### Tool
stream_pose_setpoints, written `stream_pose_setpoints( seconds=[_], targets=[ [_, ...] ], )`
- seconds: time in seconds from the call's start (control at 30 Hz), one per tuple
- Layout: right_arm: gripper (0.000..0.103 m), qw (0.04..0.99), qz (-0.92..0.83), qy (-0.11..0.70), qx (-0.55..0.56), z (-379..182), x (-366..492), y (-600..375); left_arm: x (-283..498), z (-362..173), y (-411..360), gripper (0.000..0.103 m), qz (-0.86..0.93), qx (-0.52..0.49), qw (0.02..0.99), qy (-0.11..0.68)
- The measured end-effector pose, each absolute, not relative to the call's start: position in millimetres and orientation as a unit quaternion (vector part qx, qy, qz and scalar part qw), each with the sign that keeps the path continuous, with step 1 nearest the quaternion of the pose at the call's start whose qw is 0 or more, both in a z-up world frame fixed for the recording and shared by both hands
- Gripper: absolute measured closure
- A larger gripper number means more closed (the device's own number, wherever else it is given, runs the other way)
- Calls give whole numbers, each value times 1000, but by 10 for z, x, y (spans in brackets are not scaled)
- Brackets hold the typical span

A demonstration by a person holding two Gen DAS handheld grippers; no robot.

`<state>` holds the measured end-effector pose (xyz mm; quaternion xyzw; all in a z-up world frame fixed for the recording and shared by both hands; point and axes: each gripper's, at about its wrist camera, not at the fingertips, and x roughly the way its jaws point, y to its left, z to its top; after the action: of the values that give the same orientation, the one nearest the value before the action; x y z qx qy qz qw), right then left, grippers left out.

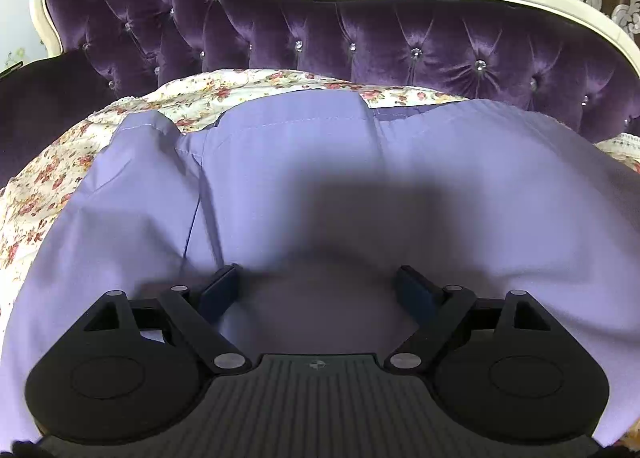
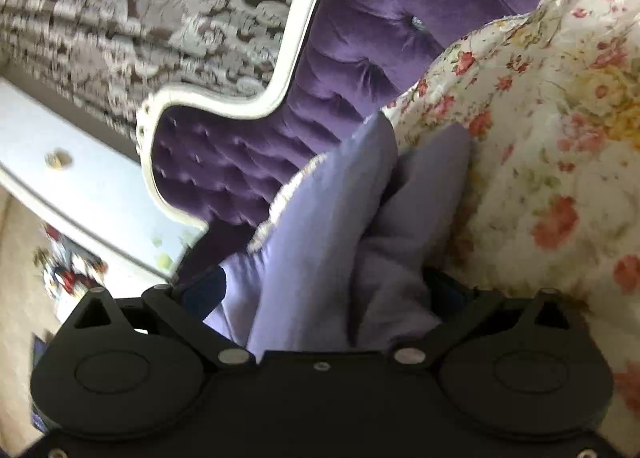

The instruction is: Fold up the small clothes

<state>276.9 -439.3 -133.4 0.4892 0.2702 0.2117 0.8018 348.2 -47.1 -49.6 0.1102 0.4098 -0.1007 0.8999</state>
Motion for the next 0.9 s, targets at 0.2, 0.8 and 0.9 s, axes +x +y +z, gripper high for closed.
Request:
stream_pose_setpoints(
  seconds=[0.2, 0.8, 0.9],
  targets=[
    [22, 830, 187, 260, 456, -1207, 2535, -4324, 3473, -490, -460, 17, -103, 108, 902, 406],
    [3, 868, 176, 261, 384, -1131, 2502, -4099, 3453, -482, -467, 17, -108, 102, 904, 400],
    [40, 865, 170, 282, 379, -1259, 2478, -4132, 3454, -478, -478, 17, -106, 104, 904, 401]
  ],
)
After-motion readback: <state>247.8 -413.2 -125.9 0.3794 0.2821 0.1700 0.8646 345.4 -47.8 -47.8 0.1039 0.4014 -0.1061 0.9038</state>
